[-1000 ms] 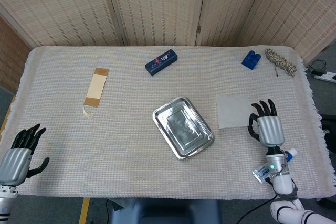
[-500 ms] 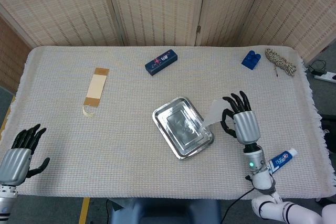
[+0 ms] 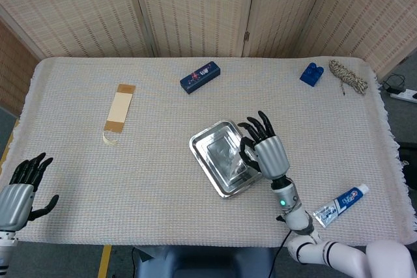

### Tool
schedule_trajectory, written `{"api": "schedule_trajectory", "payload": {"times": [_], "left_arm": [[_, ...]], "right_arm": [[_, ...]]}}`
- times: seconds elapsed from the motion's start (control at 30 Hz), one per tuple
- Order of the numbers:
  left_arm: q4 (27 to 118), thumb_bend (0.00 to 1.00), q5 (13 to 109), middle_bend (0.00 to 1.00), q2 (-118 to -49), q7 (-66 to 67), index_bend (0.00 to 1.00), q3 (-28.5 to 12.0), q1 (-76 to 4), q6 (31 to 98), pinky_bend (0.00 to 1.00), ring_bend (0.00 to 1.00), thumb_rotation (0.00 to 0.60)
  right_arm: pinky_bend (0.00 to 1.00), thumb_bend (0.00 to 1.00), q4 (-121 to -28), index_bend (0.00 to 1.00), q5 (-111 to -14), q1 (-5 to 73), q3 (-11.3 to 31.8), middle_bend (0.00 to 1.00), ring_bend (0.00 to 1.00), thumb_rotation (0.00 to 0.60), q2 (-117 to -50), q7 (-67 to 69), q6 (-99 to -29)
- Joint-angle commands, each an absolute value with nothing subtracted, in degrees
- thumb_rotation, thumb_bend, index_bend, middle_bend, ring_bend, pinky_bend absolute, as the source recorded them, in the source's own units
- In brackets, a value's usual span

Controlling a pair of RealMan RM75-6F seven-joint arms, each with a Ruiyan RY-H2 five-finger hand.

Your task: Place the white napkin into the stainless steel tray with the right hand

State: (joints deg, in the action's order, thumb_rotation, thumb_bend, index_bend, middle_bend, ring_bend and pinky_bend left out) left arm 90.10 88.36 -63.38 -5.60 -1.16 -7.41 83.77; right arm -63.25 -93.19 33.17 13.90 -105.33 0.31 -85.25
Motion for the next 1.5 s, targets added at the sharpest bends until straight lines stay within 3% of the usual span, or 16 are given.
{"api": "schedule_trajectory", "payload": {"times": [0.03,0.43,1.0,1.5], "left_arm": [[90.1,0.4,88.4,0.0,-63.3,-5.9,0.0,-1.2,-7.4,83.9,0.0,0.0,0.6],[89.6,0.4,87.5,0.0,-63.2,-6.6,0.0,-1.5,-7.5,83.3,0.0,0.0,0.6],[89.4,0.4,86.1,0.0,-63.7,-4.6,0.0,-1.8,-7.7,82.2,0.0,0.0,0.6],[89.5,0.4,85.7,0.0,-63.7,-4.3,0.0,-1.7,-7.9,81.4,0.0,0.0,0.6]], "right_arm": [[0.03,0.53,-63.8,0.76,-93.9,35.3,15.7,0.3,0.17,0.6,-106.1,-0.1,-86.0],[0.06,0.53,-63.4,0.76,-95.6,37.0,15.8,0.31,0.19,0.6,-106.1,2.2,-89.8],[0.07,0.53,-51.3,0.77,-96.5,22.6,0.5,0.32,0.2,0.6,-105.2,13.0,-94.9],[0.07,0.53,-46.7,0.77,-94.7,23.6,0.5,0.33,0.21,0.6,-107.7,11.0,-86.5]]}}
